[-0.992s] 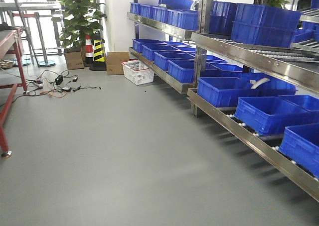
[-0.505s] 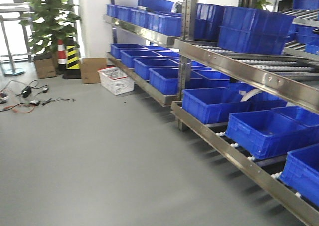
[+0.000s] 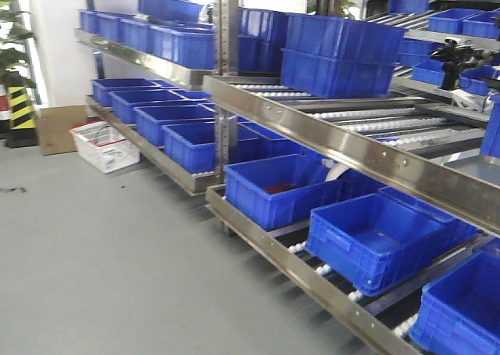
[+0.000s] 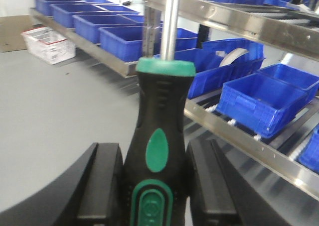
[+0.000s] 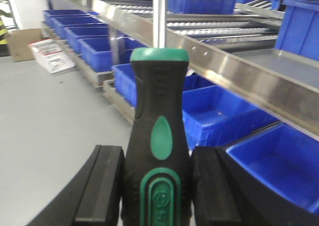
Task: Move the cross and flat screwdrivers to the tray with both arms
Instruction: 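Hold both screwdrivers while driving to the grey metal tray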
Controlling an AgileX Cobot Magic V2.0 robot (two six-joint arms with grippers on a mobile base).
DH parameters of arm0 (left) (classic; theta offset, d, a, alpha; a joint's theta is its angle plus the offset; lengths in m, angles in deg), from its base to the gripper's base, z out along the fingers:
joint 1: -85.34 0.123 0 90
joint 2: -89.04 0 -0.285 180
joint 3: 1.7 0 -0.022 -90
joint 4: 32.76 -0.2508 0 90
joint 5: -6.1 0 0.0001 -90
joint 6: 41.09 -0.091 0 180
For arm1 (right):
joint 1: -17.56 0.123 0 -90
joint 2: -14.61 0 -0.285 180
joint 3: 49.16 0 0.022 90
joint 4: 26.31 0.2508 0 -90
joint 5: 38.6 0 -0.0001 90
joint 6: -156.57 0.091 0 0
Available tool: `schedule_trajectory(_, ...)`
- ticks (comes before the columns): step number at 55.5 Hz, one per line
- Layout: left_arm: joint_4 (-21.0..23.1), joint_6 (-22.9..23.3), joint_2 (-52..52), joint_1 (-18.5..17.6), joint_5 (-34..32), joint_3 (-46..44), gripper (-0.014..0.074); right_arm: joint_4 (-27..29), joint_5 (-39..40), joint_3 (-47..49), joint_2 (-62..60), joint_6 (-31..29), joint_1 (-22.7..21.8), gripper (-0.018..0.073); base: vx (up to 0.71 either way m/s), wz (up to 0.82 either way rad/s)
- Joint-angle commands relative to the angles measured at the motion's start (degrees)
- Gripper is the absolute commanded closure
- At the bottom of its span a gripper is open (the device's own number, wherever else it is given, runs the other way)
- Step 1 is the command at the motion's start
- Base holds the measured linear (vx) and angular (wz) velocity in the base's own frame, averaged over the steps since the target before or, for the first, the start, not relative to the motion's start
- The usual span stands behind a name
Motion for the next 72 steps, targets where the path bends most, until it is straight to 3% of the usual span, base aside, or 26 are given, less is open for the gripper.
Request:
schedule_trajectory(1,-0.51,0.45,-0.43,-0.35,-5.39,-1.67,0.0594,-0.96,5.34,1.75,0.45,-0.19,-0.13,0.0567,0.62,-0.31)
schedule_trajectory(42,-0.51,0.45,-0.43,-0.35,-5.39,-1.67,0.0594,-0.96,5.16,1.75,0.45,-0.19,-0.13,0.0567,0.56,-0.52)
schedule_trajectory(72,-0.51,0.45,-0.43,-0.35,-5.39,-1.67,0.0594,-0.96,5.16,1.75,0.45,-0.19,-0.13,0.0567,0.27,-0.71)
